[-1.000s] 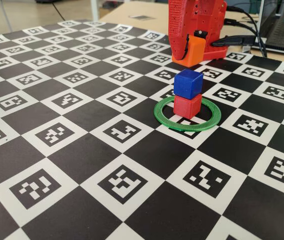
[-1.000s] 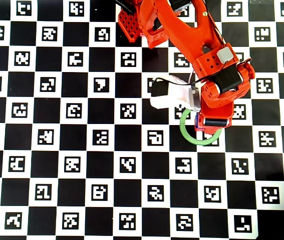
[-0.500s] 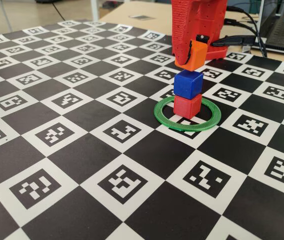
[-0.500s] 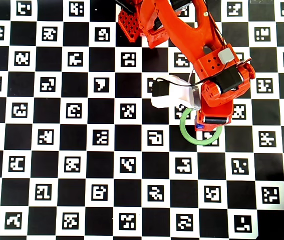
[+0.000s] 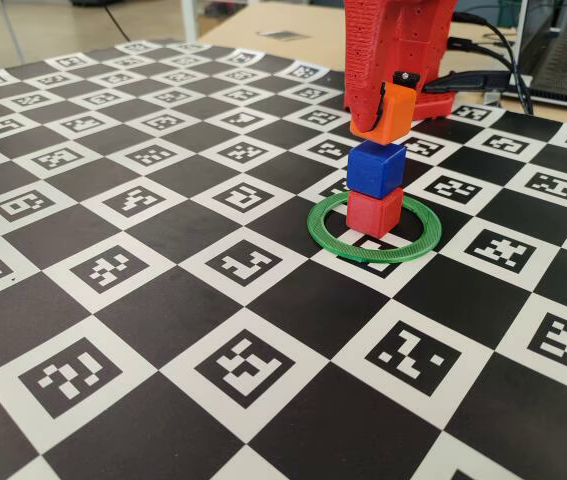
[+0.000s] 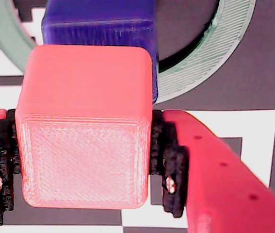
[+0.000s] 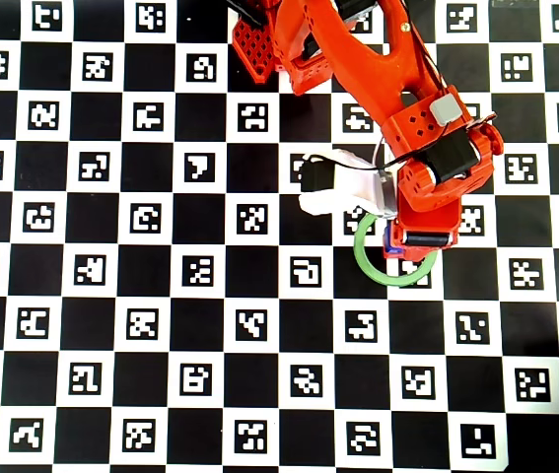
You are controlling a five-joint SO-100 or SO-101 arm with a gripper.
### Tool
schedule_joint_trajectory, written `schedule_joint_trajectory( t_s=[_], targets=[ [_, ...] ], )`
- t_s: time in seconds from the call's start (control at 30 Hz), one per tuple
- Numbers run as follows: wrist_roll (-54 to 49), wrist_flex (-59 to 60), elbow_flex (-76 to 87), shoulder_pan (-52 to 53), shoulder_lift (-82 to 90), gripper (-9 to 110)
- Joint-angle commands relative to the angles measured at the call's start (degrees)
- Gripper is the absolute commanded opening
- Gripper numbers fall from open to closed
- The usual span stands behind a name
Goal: Grab the red cube then put it in the green circle then put the blue cube on top and finally the orange cube on top
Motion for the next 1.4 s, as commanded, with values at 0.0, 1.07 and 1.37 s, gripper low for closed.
schedule_joint_trajectory(
  t_s=[0.0,1.07,1.37],
  targets=[
    [0.44,-1.05,0.09,-0.88,2.37,5],
    [0.53,-3.34,2.9,-0.53,2.2,11],
    [0.79,-3.16,3.34,-0.62,3.08,26]
  ],
)
